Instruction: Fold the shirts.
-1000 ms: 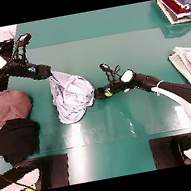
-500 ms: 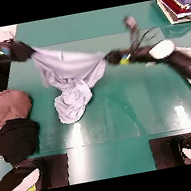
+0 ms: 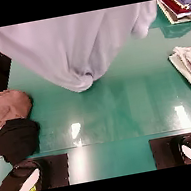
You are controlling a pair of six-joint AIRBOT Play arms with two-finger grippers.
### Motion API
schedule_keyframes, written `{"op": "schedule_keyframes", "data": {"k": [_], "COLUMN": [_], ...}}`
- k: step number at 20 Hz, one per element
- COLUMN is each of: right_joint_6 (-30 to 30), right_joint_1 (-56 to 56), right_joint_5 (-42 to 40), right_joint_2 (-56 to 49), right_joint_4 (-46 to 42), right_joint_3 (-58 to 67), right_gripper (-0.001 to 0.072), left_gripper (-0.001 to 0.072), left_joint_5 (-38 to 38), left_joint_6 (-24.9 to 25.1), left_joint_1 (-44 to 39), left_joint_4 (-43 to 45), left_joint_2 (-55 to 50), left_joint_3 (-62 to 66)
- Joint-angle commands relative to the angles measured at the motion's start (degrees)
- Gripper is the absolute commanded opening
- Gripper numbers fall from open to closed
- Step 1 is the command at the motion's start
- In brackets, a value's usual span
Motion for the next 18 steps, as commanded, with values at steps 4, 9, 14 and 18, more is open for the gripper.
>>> {"op": "schedule_keyframes", "data": {"k": [4, 9, 14, 18], "right_joint_6": [-0.15, 3.98, 8.17, 8.17], "right_joint_1": [-0.96, -0.96, -0.96, -0.5], "right_joint_5": [6.91, 19.28, 21.86, 16.46], "right_joint_2": [1.18, -8.61, -20.33, -30.16], "right_joint_4": [-4.85, -4.81, -4.76, -4.63], "right_joint_3": [14.34, 22.38, 13.6, 4.81], "right_gripper": [0.0011, 0.0011, 0.0011, 0.0011], "left_gripper": [0.0019, 0.0019, 0.002, 0.002], "left_joint_5": [0.22, -6.64, -10.29, -0.17], "left_joint_6": [1.57, 1.36, -1.62, -3.15], "left_joint_1": [0.02, 0.02, 0.02, 0.04], "left_joint_4": [-20.04, -11.65, 10.4, 21.66], "left_joint_2": [0.76, 0.59, 0.11, -6.47], "left_joint_3": [4.44, -0.9, -25.38, -43.65]}}
